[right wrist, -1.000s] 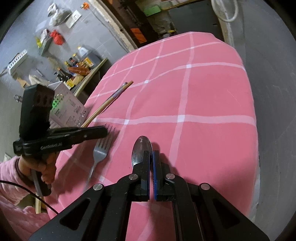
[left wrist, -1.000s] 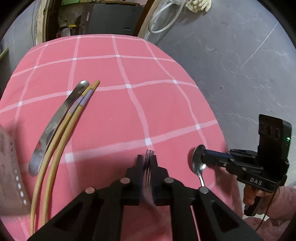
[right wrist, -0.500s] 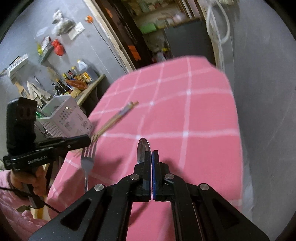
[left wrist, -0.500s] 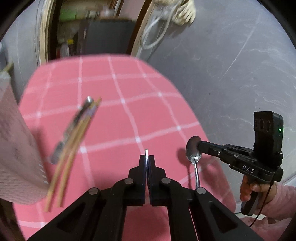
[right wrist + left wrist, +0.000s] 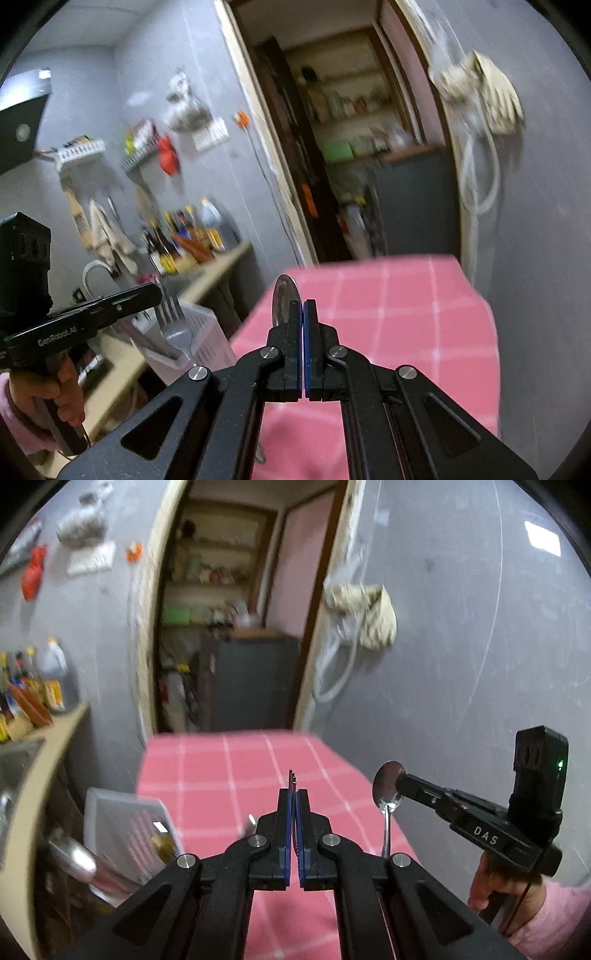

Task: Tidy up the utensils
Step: 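Carry the fork and spoon up and over the white caddy with both tools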

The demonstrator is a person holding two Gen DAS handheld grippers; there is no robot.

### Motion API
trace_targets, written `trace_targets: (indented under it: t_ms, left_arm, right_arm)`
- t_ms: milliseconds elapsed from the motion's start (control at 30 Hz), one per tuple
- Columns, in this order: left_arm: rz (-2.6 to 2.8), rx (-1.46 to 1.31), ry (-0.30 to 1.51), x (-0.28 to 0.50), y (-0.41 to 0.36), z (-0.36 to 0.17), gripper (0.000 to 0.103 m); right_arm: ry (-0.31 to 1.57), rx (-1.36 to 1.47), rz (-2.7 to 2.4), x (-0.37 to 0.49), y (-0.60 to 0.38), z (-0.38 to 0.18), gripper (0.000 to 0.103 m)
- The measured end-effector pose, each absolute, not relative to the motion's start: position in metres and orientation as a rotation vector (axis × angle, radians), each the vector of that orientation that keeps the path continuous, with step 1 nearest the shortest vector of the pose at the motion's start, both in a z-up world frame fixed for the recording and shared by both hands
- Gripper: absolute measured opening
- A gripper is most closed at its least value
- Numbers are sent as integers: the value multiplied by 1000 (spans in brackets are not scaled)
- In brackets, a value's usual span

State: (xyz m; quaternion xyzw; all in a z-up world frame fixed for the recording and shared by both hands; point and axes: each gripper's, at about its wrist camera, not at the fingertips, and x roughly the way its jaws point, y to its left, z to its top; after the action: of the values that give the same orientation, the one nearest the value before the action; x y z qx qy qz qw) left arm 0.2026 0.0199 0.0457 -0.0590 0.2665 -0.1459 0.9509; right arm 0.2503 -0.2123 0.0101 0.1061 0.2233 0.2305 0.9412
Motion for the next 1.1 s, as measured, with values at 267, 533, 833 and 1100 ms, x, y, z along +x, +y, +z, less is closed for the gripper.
trace_targets:
  t_ms: [267, 533, 833, 1100]
  left_arm:
    - [-145, -32, 413, 209, 63, 113, 3]
    - [26, 64, 395, 215, 108, 131, 3]
    - [137, 202, 389, 227, 108, 98, 3]
    - [149, 216, 425, 227, 104, 61, 3]
  right_arm:
    - [346, 196, 560, 276, -161, 59, 1]
    - [291, 150, 639, 290, -92, 63, 1]
    - [295, 11, 654, 299, -34, 32, 1]
    - [361, -1, 674, 299, -36, 5, 1]
